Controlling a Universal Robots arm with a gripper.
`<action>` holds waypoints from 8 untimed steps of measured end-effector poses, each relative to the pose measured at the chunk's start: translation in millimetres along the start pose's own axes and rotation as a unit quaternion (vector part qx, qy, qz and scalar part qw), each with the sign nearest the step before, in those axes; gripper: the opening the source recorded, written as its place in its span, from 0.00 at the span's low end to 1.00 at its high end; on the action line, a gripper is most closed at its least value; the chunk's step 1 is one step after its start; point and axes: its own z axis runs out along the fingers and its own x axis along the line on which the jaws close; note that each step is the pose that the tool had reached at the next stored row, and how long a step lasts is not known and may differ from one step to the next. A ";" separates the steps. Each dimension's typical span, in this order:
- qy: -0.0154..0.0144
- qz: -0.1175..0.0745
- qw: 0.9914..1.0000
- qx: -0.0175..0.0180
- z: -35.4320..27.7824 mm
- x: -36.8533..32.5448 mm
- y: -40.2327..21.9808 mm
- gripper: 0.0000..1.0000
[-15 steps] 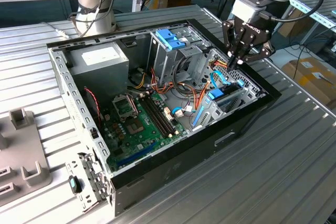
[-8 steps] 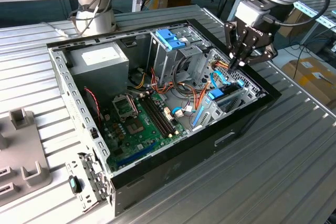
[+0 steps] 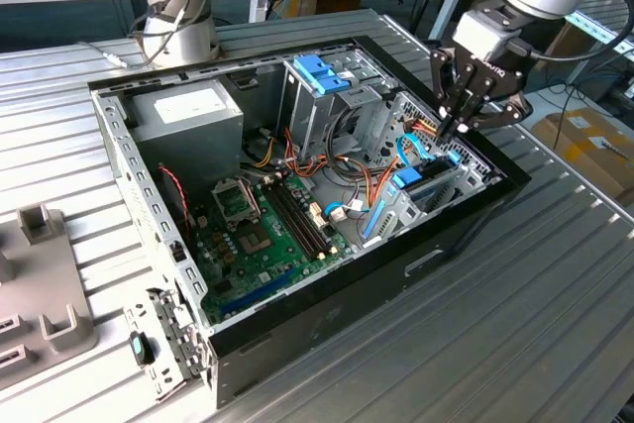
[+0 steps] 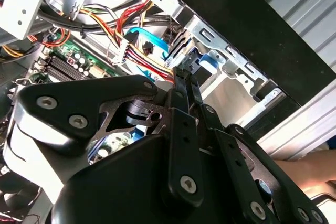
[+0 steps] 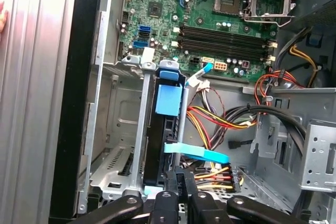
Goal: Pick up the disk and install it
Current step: 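Insert the second disk wire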
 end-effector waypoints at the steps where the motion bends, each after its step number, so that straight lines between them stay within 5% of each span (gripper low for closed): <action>1: 0.000 0.000 1.000 0.000 1.3 0.3 0.1 0.16; 8: 0.000 0.000 1.000 0.000 7.7 4.3 2.2 0.16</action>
